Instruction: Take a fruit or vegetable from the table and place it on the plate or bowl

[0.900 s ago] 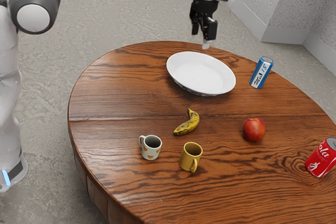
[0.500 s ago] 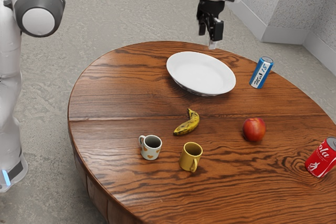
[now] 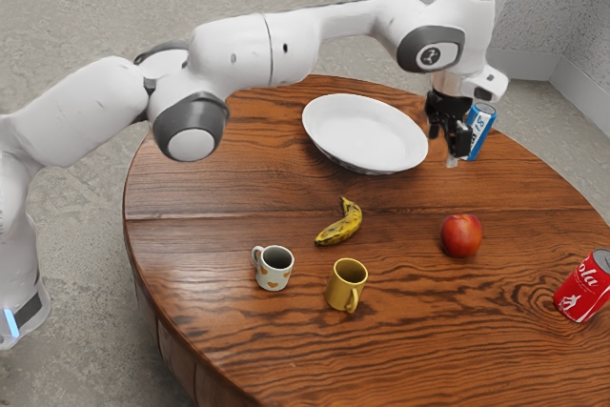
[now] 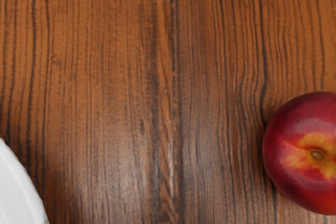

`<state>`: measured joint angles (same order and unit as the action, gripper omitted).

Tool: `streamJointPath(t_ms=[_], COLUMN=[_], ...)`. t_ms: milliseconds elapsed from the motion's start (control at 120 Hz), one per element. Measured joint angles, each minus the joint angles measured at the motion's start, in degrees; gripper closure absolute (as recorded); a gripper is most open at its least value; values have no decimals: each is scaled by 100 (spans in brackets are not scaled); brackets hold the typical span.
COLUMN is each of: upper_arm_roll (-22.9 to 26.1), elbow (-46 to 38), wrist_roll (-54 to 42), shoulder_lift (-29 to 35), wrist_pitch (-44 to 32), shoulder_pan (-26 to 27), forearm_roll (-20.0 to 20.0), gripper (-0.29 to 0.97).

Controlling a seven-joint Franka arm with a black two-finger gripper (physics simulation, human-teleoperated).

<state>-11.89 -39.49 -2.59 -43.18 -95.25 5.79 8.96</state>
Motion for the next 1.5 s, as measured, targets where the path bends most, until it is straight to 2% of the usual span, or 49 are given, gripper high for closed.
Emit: streamJointPath(t_ms=[100, 217, 592, 1500], upper_arm_roll=[59, 92, 168, 719], elbow=[1208, 1565, 1720, 1883], wrist_roll=[-8, -19, -37, -55], shoulder_lift=[-994, -1261, -1405, -2047], wrist_pitch=[142, 234, 151, -145], shoulder_pan=[-98, -103, 278, 223], forearm_roll=[104, 157, 169, 46], gripper=[0, 0, 0, 0])
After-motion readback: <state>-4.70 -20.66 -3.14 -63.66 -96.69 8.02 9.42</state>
